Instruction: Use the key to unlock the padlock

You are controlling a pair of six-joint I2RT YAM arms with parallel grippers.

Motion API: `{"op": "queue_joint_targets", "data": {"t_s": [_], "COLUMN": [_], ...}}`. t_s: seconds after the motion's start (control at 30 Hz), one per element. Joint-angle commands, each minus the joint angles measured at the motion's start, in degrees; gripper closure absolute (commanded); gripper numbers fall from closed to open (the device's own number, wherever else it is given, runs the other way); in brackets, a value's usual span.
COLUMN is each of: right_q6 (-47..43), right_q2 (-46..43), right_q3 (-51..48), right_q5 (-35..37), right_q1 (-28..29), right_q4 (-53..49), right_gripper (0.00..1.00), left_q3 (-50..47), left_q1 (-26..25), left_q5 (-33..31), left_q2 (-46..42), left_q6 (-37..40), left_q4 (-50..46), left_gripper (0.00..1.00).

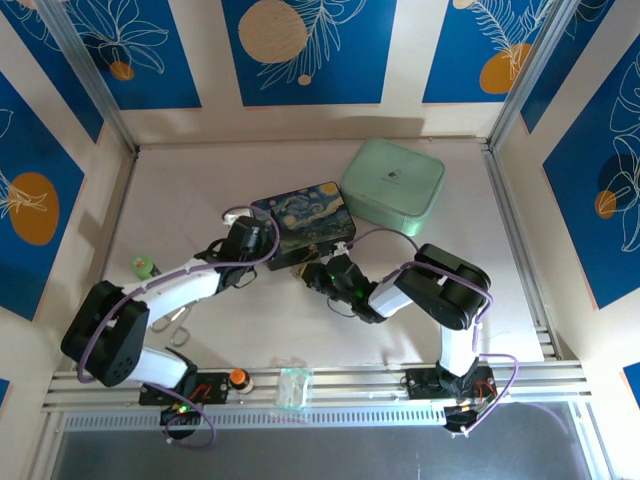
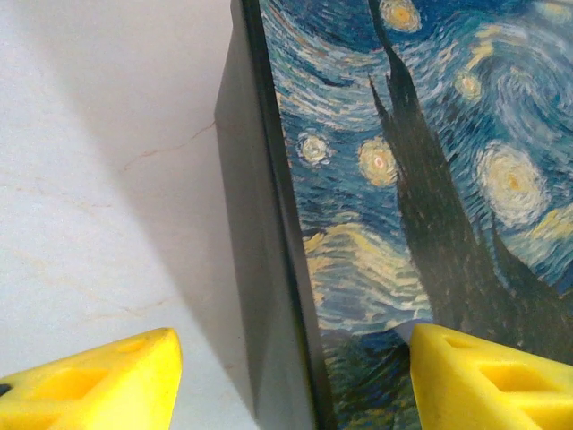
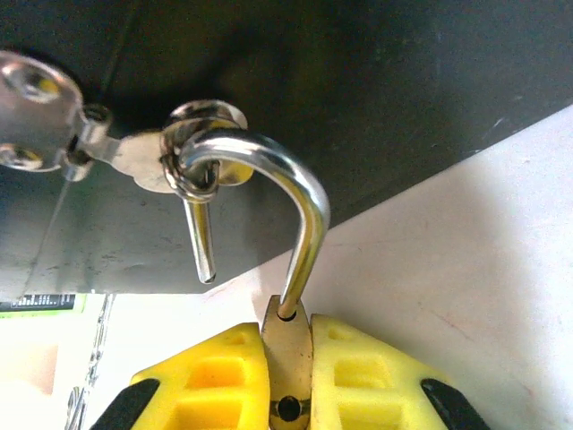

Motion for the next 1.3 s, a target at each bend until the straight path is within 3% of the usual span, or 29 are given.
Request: {"op": "queue_joint_targets", "data": {"t_s": [0.0, 0.1, 0.23, 0.37, 0.47, 0.63, 0.77, 0.93, 1.1, 1.27], "right_q6": [1.4, 0.7, 0.3, 0.8, 1.0, 1.3, 1.8, 1.4, 3.9, 6.6], "right_q2": [0.6, 0.0, 0.6, 1.0, 1.1, 1.1, 1.8, 1.8, 2.9, 3.3], "right_q3": [-2.3, -2.3, -1.8, -2.5, -2.7, -3.0, -3.1, -3.2, -3.9, -3.8], "right_q5": [2.6, 1.9, 0.3, -0.1, -0.4, 0.1, 0.4, 0.2, -0.6, 0.5], "right_q1": [0.1, 0.1, -0.4, -0.6, -1.0, -1.0, -0.8, -1.1, -1.5, -1.0], "right_q4": [-5.4, -7.0, -7.6, -6.4, -6.6, -6.3, -5.7, -5.8, -2.0, -1.2], "right_gripper": [1.00, 1.00, 1.00, 1.00, 1.00, 1.00, 1.00, 1.00, 1.00, 1.00], "left_q3": [3.8, 8.9, 16.5, 17.6, 17.6, 20.0, 20.4, 20.6, 20.8, 19.7], "left_q1": [0.8, 0.4, -2.0, -8.0, -9.2, -9.3, -9.3, -9.3, -9.3, -9.5], "left_q5": [-1.6, 3.3, 13.4, 11.2, 8.3, 5.0, 7.0, 2.5, 3.1, 2.7], "left_q2": [-2.3, -5.0, -4.6, -2.6, 1.0, 7.8, 9.5, 13.9, 17.2, 18.7], "left_q6": [8.7, 20.7, 40.1, 60.4, 66.6, 69.8, 70.7, 71.1, 70.3, 71.4], "left_q4": [-13.2, -13.5, -18.8, -21.9, -20.6, -20.6, -20.3, -21.2, -23.1, -23.7], "left_gripper": [0.30, 0.22, 0.19, 0.17, 0.16, 0.17, 0.19, 0.22, 0.38, 0.42]}}
